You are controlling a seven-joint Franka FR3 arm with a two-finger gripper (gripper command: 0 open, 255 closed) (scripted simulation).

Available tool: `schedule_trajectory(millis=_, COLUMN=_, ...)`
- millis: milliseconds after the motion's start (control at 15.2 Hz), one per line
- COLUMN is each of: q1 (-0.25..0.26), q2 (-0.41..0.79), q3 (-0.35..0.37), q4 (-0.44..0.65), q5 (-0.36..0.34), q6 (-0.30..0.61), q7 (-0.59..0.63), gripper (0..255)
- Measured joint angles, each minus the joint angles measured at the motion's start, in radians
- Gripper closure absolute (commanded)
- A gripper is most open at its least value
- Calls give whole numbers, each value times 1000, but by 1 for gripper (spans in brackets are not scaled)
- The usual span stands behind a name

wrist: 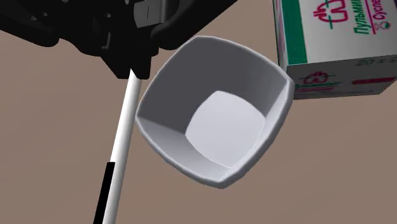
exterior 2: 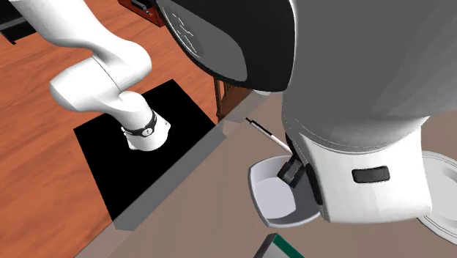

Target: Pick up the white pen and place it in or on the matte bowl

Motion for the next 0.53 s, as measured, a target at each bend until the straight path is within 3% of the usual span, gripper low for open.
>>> schedule_trajectory(millis=264, q1=-19, q2=138, q3=-20, q4=155, q5=-18, q6=-25, q7=-26, gripper=255)
schedule_trajectory(millis=528, q1=-24, q2=172, q3=-26, q4=168, q5=-19, q6=-9, q7=-42, gripper=255)
